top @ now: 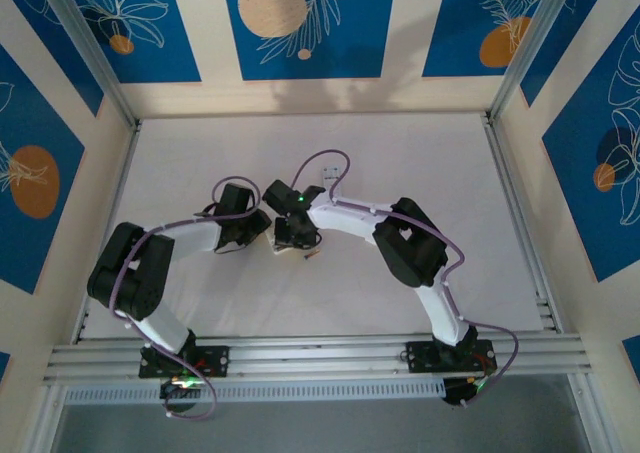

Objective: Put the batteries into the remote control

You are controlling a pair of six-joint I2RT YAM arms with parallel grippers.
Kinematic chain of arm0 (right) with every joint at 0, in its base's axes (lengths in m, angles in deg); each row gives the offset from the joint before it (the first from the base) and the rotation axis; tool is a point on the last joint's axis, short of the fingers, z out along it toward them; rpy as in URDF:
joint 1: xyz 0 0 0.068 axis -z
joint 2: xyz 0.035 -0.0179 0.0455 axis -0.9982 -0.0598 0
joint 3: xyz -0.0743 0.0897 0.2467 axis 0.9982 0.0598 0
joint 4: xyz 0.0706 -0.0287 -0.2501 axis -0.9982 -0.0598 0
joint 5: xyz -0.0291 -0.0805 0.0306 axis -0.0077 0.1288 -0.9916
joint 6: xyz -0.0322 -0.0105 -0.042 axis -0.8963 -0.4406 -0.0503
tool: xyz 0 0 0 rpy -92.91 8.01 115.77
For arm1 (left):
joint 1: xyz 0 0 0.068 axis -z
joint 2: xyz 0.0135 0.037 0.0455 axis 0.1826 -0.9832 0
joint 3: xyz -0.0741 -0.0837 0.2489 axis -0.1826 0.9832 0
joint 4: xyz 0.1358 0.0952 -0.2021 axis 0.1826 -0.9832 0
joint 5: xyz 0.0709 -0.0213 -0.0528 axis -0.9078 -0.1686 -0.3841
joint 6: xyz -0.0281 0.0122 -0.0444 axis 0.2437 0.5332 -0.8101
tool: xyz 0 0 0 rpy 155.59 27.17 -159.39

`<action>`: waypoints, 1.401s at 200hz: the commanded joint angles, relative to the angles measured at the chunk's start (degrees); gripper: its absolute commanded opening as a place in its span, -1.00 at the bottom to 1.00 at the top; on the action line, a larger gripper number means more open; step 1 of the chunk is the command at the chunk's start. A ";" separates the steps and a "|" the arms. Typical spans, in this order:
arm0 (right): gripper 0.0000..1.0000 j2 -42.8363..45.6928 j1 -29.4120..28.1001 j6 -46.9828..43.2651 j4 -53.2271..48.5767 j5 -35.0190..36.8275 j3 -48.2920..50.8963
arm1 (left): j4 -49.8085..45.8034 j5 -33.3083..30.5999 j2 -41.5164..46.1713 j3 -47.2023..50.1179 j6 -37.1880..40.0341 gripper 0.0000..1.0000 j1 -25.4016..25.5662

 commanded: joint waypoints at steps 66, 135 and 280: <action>-0.70 -1.71 -2.69 -2.88 -15.86 -7.08 3.20 | -4.32 -2.31 -0.52 0.37 -0.11 -0.39 0.48; -0.58 3.84 -0.94 -2.96 -15.96 -4.56 4.45 | -4.84 -2.86 -0.35 -0.03 0.21 -0.39 0.50; -0.07 25.15 5.05 -21.57 -2.95 5.39 17.35 | -16.40 -8.45 17.92 -5.94 12.58 0.28 0.68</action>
